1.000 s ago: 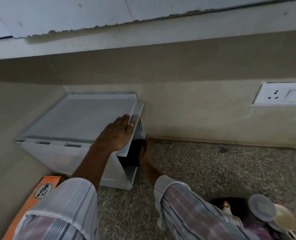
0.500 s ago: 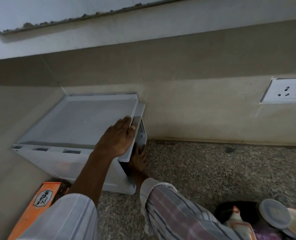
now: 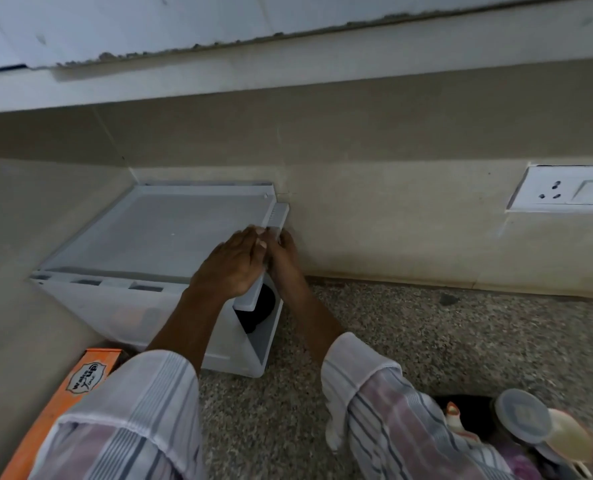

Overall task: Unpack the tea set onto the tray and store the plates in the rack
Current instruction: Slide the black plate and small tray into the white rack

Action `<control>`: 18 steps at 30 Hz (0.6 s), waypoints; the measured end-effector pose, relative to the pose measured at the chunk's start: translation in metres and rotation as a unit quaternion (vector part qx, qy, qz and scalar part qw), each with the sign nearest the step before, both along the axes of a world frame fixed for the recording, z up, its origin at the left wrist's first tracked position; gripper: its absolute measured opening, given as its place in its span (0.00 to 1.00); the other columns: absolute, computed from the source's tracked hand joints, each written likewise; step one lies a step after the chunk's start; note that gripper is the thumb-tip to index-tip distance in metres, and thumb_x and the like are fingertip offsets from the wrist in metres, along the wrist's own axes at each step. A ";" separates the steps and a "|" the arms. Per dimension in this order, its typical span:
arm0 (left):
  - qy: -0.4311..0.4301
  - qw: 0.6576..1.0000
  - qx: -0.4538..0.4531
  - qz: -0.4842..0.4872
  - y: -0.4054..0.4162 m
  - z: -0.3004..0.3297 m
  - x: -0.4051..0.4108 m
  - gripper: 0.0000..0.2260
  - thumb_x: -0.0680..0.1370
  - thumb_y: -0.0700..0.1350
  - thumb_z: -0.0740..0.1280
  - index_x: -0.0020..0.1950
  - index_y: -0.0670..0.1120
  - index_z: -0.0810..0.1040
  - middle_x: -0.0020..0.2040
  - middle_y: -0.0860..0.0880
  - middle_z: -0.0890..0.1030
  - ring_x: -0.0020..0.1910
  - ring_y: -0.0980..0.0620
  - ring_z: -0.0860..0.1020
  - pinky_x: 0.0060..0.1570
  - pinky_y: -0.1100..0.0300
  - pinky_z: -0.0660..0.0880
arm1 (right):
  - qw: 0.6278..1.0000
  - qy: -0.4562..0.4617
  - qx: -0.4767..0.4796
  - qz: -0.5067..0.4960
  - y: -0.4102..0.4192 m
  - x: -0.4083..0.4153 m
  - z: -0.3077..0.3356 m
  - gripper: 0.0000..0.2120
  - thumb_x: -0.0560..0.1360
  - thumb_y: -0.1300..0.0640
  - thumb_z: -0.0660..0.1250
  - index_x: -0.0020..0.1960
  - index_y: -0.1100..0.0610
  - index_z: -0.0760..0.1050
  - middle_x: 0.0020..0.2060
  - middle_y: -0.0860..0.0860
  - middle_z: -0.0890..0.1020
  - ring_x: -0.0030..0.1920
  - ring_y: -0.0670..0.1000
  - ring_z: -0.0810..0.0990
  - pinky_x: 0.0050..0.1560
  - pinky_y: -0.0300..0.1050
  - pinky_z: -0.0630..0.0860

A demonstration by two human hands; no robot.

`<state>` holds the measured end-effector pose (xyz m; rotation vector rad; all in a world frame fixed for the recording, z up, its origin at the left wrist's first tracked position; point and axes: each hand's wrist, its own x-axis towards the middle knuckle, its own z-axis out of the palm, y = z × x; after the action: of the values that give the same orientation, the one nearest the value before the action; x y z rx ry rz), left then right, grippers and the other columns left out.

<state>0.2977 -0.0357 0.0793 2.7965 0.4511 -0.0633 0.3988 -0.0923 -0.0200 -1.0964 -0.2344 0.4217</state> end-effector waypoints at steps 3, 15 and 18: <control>0.017 1.000 0.020 -0.014 -0.002 0.002 -0.002 0.25 0.85 0.52 0.45 0.81 0.45 0.48 0.82 0.47 0.50 0.81 0.49 0.49 0.79 0.50 0.47 | 0.999 0.009 0.025 0.029 -0.011 -0.007 0.006 0.13 0.79 0.55 0.69 0.63 0.50 0.76 0.56 0.53 0.84 0.57 0.53 0.83 0.58 0.50 0.81; 0.011 1.000 -0.001 0.004 -0.003 0.006 -0.003 0.26 0.85 0.52 0.47 0.81 0.44 0.48 0.82 0.47 0.50 0.81 0.49 0.50 0.78 0.56 0.46 | 0.987 -0.029 -0.140 -0.075 -0.063 0.003 0.023 0.22 0.74 0.57 0.70 0.67 0.61 0.75 0.60 0.59 0.82 0.59 0.60 0.82 0.61 0.59 0.79; 0.011 1.000 -0.001 0.002 -0.005 0.007 -0.004 0.25 0.85 0.51 0.46 0.81 0.44 0.47 0.82 0.47 0.49 0.81 0.49 0.49 0.78 0.57 0.45 | 0.977 -0.041 -0.192 -0.078 -0.096 0.013 0.025 0.18 0.77 0.60 0.70 0.65 0.62 0.76 0.59 0.60 0.82 0.58 0.60 0.82 0.61 0.59 0.79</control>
<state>0.2937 -0.0406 0.0863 2.7962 0.4613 -0.0948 0.4113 -0.1881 0.0049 -1.5036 -0.1399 0.2877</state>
